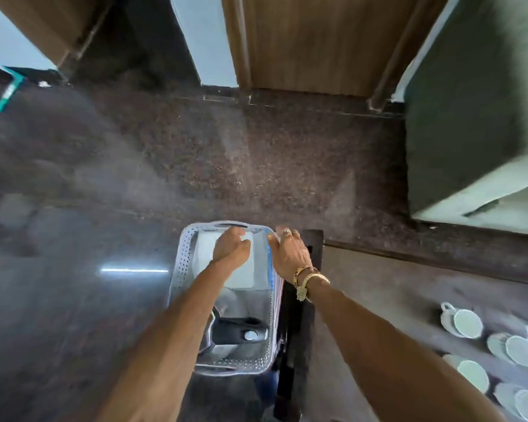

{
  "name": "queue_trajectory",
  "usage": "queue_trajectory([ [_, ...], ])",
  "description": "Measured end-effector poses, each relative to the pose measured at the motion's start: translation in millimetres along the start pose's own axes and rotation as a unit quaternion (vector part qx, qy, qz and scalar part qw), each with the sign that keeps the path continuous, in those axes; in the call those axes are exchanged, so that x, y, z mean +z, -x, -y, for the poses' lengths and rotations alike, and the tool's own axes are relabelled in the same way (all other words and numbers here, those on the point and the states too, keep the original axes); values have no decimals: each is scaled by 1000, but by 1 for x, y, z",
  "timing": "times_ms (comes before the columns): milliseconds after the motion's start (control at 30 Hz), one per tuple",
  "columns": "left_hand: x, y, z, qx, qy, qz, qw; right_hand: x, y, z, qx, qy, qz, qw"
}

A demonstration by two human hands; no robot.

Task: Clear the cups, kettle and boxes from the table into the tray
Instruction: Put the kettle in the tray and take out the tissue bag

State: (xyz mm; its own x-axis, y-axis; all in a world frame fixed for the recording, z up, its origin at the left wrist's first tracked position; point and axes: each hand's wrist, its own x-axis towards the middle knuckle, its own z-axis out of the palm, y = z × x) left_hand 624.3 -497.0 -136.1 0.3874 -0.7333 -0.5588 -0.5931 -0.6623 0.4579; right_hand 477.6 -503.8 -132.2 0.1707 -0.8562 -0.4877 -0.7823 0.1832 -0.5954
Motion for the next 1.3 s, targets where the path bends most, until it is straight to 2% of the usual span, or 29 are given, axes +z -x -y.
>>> queue_trajectory([
  [200, 8, -26, 8, 25, -39, 61, 997, 30, -29, -1, 43, 3, 13, 999],
  [467, 12, -43, 8, 54, -73, 102, 991, 42, -41, 4, 40, 45, -11, 998],
  [567, 13, -46, 7, 48, -73, 108, 990, 50, -45, 7, 37, 30, 8, 999],
  [833, 16, -51, 17, 39, -75, 140, 986, 76, -50, 4, 115, -39, 34, 992],
  [967, 14, -50, 17, 30, -62, 142, 987, 78, -53, 7, 115, -33, 23, 993],
  [1100, 10, -48, 19, 11, -40, 146, 988, 79, -53, 14, 61, 18, 2, 998],
  [1200, 4, -47, 21, -15, -8, 112, 994, 77, -50, 20, 25, 75, -42, 996],
  [1233, 1, -46, 22, -27, 0, 91, 995, 75, -47, 22, 27, 59, -48, 997],
  [1300, -6, -43, 24, -51, 11, 49, 997, 67, -42, 28, 29, -55, -45, 997],
])
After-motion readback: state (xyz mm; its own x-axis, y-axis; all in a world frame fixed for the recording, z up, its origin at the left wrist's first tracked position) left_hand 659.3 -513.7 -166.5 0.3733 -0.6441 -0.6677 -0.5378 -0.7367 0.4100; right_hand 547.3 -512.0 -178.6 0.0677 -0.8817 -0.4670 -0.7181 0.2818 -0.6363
